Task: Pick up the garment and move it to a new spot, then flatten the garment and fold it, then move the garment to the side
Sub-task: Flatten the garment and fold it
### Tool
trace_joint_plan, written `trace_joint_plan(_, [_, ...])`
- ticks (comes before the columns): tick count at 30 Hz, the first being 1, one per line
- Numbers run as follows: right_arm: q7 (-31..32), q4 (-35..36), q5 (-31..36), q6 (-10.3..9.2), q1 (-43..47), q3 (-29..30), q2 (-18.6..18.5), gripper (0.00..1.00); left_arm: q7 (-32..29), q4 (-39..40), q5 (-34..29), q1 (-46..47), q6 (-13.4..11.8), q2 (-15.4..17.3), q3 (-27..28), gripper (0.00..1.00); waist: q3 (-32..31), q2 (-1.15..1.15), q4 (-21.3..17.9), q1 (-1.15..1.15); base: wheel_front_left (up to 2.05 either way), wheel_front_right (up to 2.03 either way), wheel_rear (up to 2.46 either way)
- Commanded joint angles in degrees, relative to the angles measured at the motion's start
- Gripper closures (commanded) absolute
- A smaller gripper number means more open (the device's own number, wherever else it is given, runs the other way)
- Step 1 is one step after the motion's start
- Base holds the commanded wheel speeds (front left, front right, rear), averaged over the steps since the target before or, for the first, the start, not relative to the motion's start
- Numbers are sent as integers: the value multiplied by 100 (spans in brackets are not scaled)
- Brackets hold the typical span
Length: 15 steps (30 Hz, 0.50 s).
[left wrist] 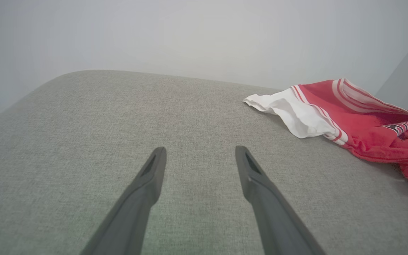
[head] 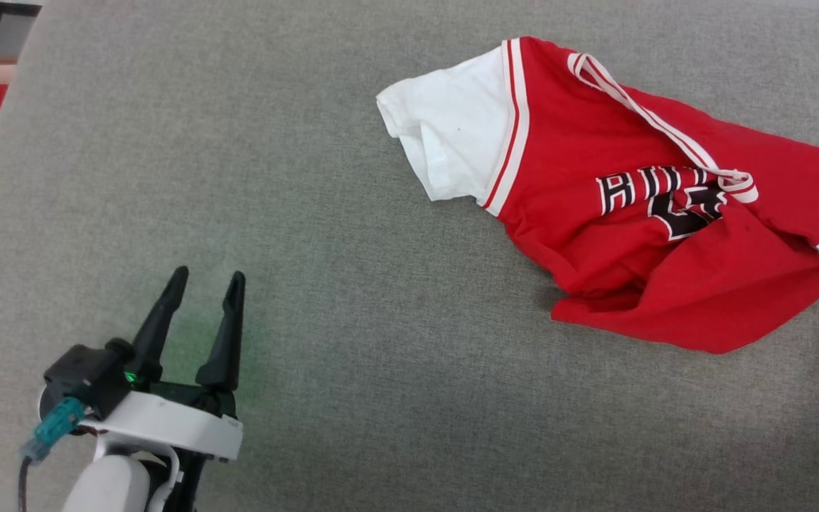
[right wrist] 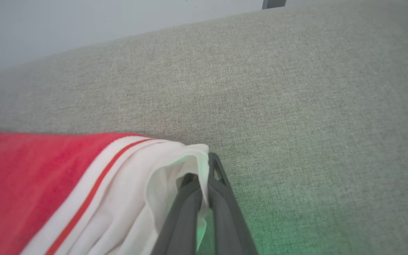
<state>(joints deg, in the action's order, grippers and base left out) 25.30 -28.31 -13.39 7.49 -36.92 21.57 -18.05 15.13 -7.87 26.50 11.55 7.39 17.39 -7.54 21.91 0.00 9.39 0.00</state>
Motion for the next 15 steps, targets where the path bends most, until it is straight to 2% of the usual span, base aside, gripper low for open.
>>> trace_joint_plan(1, [-14, 42, 45, 0, 15, -32, 26, 85, -3, 9, 24, 71, 16, 15, 16, 0, 26, 0, -13, 0, 0, 0, 0])
trace_joint_plan(2, [-48, 99, 123, 0, 24, -60, 34, 52, -3, 13, 12, 69, 16, 18, 32, 0, 34, 0, -27, 0, 0, 0, 0])
trace_joint_plan(3, [-72, 174, 190, 0, 35, -88, 16, 0, -3, 13, 10, 59, 16, 20, 49, 0, 39, 0, -49, 0, 0, 0, 0])
trace_joint_plan(8, [-69, 755, 356, 0, 301, -610, -347, 0, -3, -11, -14, -1, 16, 32, 60, 0, -8, 0, -195, 0, 0, 0, 0])
trace_joint_plan(15, [342, 2145, -37, -1, 878, -1622, -1275, 0, -3, 19, -42, -51, 16, 22, 8, 0, -98, 0, -409, 0, 0, 0, 0])
